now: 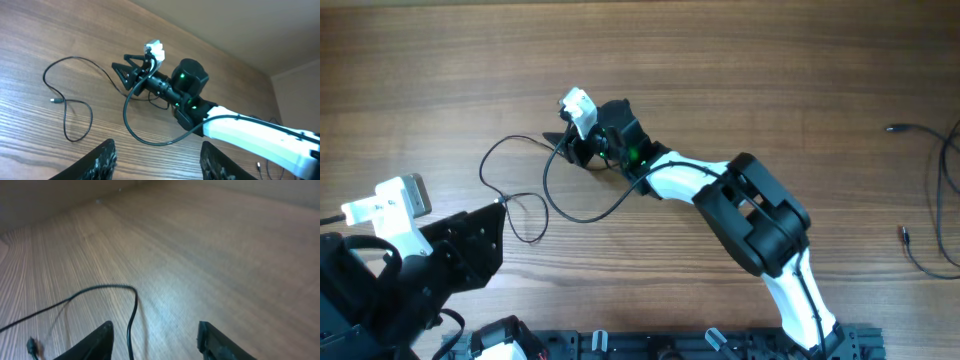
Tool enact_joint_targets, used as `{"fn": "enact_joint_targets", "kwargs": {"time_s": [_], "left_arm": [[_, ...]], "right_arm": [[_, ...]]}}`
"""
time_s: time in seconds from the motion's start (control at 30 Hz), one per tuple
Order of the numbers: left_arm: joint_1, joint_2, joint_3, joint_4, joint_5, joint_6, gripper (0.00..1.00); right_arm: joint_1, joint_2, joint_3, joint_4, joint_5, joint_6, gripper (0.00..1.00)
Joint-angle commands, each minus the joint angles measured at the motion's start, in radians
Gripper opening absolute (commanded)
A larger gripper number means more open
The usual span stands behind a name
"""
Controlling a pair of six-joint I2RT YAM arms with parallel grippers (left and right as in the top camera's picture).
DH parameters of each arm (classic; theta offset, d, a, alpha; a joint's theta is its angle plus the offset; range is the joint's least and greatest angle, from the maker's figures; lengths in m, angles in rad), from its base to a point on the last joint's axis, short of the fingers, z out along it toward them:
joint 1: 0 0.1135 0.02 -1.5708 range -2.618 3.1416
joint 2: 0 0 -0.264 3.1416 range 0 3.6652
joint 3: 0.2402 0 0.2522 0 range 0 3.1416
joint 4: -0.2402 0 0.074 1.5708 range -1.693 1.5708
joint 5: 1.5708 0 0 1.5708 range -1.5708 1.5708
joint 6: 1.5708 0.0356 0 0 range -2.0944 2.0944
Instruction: Untangle cables
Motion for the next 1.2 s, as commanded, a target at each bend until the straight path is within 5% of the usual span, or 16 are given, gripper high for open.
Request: {"fn": "enact_joint_targets", "kwargs": {"time_s": [0.0, 0.1, 0.4, 0.47, 0.5, 0.53, 0.57, 0.77, 0.97, 1.17], "left_arm": [[0.005, 0.003, 0.003, -0.004, 0.016, -0.002, 0.56], [0.005, 0.003, 0.003, -0.004, 0.016, -0.002, 0.56], [0.005, 0.003, 0.003, -0.004, 0.016, -0.002, 0.56], [0.005, 0.003, 0.003, -0.004, 0.016, -0.002, 0.55], [0.005, 0.003, 0.003, -0.004, 0.016, -0.002, 0.56], [0.005, 0.003, 0.003, -0.004, 0.016, -0.002, 0.56], [0.005, 0.003, 0.003, -0.004, 0.016, -0.002, 0.56], [0.005, 0.003, 0.003, -0.005, 0.016, -0.001, 0.56], [0.005, 0.003, 0.002, -0.008, 0.016, -0.001, 0.55], [0.005, 0.003, -0.001, -0.019, 0.015, 0.003, 0.56]], "right_arm": [[0.005, 0.055, -0.001, 0.031, -0.034, 0.070, 0.56], [0.009, 0.063, -0.001, 0.016, -0.043, 0.074, 0.63], [0.075, 0.124, -0.001, -0.044, -0.042, 0.074, 0.64], [0.076, 0.130, -0.001, -0.050, -0.041, 0.070, 0.58], [0.076, 0.130, -0.001, -0.053, -0.041, 0.069, 0.45], [0.076, 0.130, -0.001, -0.054, -0.042, 0.069, 0.15], [0.076, 0.130, -0.001, -0.056, -0.042, 0.069, 0.04], [0.063, 0.101, -0.001, -0.088, -0.093, 0.042, 0.04], [-0.053, -0.198, -0.001, -0.324, -0.088, -0.208, 0.04], [-0.253, -0.609, -0.001, -0.520, -0.081, -0.195, 0.04]]}}
